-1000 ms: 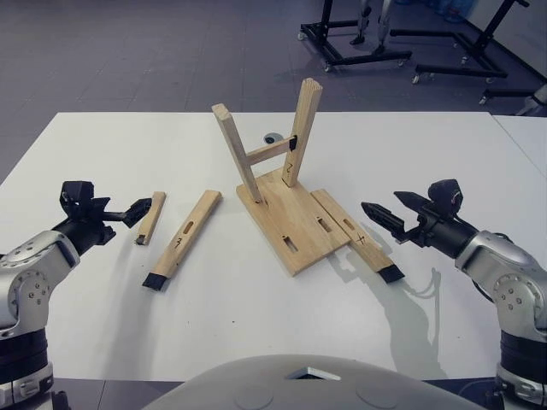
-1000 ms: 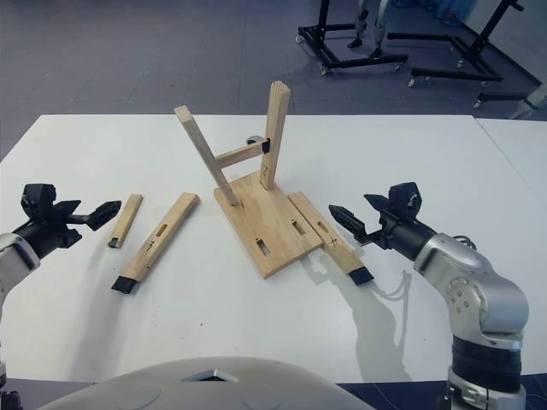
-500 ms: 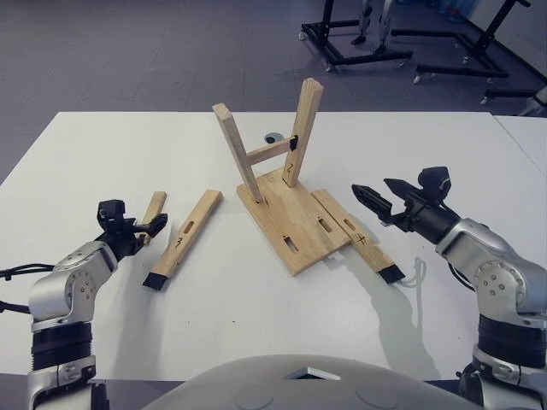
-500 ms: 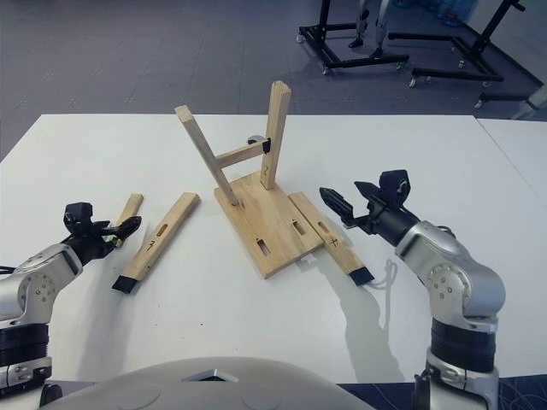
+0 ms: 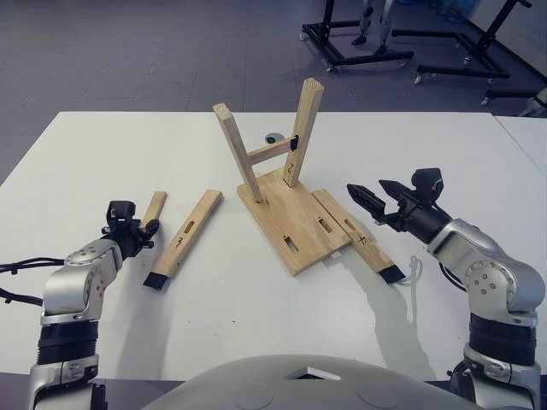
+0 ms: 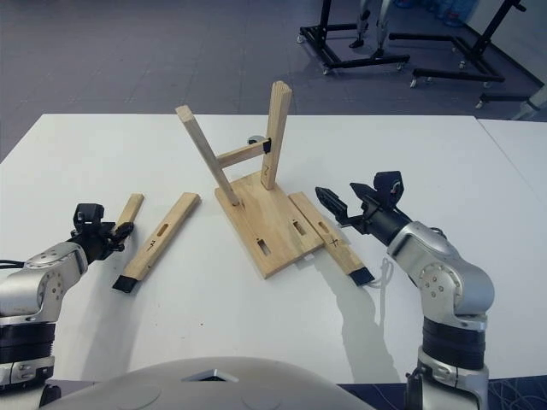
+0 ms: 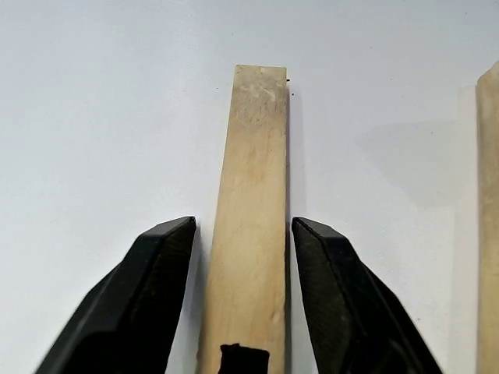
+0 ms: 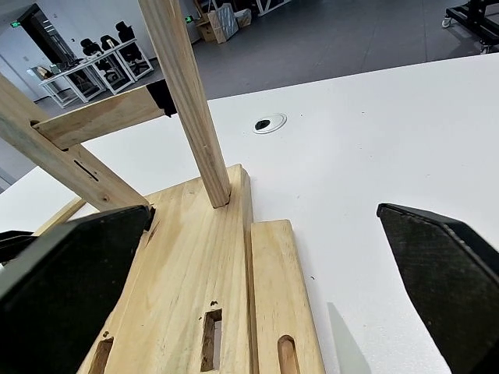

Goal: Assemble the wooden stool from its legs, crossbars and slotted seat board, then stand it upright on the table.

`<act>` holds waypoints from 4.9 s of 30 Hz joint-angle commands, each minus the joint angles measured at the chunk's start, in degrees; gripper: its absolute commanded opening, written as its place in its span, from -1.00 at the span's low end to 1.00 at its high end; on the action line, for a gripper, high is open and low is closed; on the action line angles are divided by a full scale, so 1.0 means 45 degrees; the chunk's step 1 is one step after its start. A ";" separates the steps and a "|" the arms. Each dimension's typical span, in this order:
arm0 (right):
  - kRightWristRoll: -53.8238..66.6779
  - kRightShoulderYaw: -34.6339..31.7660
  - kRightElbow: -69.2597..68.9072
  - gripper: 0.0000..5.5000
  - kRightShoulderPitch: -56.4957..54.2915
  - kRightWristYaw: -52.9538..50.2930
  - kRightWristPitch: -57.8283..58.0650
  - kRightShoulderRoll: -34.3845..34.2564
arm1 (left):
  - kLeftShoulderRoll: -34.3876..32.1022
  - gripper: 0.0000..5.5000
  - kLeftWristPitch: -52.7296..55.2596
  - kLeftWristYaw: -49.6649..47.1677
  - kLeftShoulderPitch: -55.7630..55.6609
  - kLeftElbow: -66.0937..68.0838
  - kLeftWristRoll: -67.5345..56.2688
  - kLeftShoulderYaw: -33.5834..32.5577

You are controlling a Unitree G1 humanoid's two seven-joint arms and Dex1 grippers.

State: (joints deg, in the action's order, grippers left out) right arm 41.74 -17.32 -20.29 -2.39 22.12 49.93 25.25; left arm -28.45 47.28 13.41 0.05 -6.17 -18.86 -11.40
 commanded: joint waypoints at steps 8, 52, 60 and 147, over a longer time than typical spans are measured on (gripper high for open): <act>0.0102 0.0169 0.0142 0.96 -0.0129 -0.0131 0.0132 -0.0075 | 0.0233 -0.54 0.0130 0.0281 0.0321 0.0406 0.0401 0.0370; 0.8516 -0.2082 0.5549 0.96 -1.3042 -0.6328 0.1736 -0.3296 | 0.1394 -0.54 -0.4200 0.4344 -1.2055 0.0633 -0.0455 0.3001; 0.8158 -0.1457 0.5758 0.96 -1.2603 -0.6467 0.0744 -0.4102 | 0.1899 -0.54 -0.4032 0.4194 -1.1842 0.0300 -0.0462 0.3079; 0.3169 -0.0973 -0.0115 -0.86 -0.0525 0.0711 0.0045 0.2752 | 0.0318 0.75 0.3488 -0.4116 -0.7276 -0.0196 -0.6192 -0.8127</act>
State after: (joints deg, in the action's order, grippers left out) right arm 60.54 -23.22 -18.78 -8.29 22.38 54.83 37.41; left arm -25.83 64.70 -6.78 -34.10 -8.61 -47.68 -49.70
